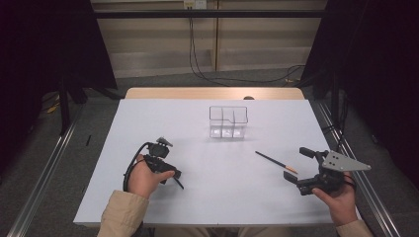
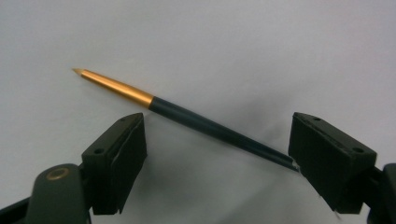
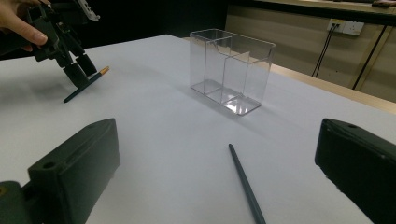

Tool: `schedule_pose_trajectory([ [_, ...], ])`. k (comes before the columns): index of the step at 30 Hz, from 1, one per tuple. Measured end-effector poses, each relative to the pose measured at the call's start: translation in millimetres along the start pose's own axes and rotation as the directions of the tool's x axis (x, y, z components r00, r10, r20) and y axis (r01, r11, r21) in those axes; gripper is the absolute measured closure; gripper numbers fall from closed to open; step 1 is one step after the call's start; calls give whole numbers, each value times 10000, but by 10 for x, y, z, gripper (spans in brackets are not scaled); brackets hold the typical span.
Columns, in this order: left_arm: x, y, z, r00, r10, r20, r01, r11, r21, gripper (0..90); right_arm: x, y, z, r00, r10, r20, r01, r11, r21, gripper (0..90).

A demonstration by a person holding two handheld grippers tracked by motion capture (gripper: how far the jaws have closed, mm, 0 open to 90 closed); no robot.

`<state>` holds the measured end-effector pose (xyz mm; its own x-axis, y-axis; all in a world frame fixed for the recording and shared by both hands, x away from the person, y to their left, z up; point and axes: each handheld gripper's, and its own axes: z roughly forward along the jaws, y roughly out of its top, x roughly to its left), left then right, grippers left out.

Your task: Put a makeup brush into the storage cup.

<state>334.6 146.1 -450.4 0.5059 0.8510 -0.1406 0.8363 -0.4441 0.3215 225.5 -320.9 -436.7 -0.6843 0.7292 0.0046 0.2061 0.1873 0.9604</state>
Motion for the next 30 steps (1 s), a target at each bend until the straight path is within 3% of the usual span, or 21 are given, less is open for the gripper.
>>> schedule_pose_trajectory([
  [4, -38, 17, 6, 9998, 167, -73, -166, 9998, 80, 220, 7, 8, -8, 10000, -40, 23, 40, 10000, -13, 0],
  [7, -76, 19, 15, 9980, 527, -361, -520, 9984, 205, 245, 4, 1, -7, 10000, 4, -27, -4, 10000, 15, 0],
  [11, -99, 16, 18, 9965, 493, -670, -480, 9986, 211, 285, -3, -3, -5, 10000, -8, 3, 8, 10000, 32, 0],
  [15, -100, 18, 9, 9917, 790, -1015, -766, 9967, 273, 365, -4, 1, -7, 10000, 7, 32, -7, 10000, 5, 0],
  [20, -114, -1, 4, 9912, 843, -1019, -830, 9964, 176, 389, 5, 1, 5, 10000, -48, 9, 48, 10000, 53, 0],
  [26, -146, 1, -15, 9915, 954, -886, -940, 9954, 204, 546, -2, 1, 2, 10000, -19, 18, 19, 10000, 45, 0],
  [27, -139, 5, -23, 9928, 834, -859, -818, 9964, 224, 580, -1, 1, 5, 10000, -19, 1, 19, 10000, 41, 0],
  [28, -139, 6, -28, 9952, 584, -789, -566, 9981, 246, 721, 4, 2, 5, 10000, -19, 11, 19, 10000, 56, 0],
  [30, -131, 10, -27, 9964, 479, -696, -460, 9985, 294, 732, 3, 2, 4, 10000, -54, 5, 53, 10000, 55, 0],
])
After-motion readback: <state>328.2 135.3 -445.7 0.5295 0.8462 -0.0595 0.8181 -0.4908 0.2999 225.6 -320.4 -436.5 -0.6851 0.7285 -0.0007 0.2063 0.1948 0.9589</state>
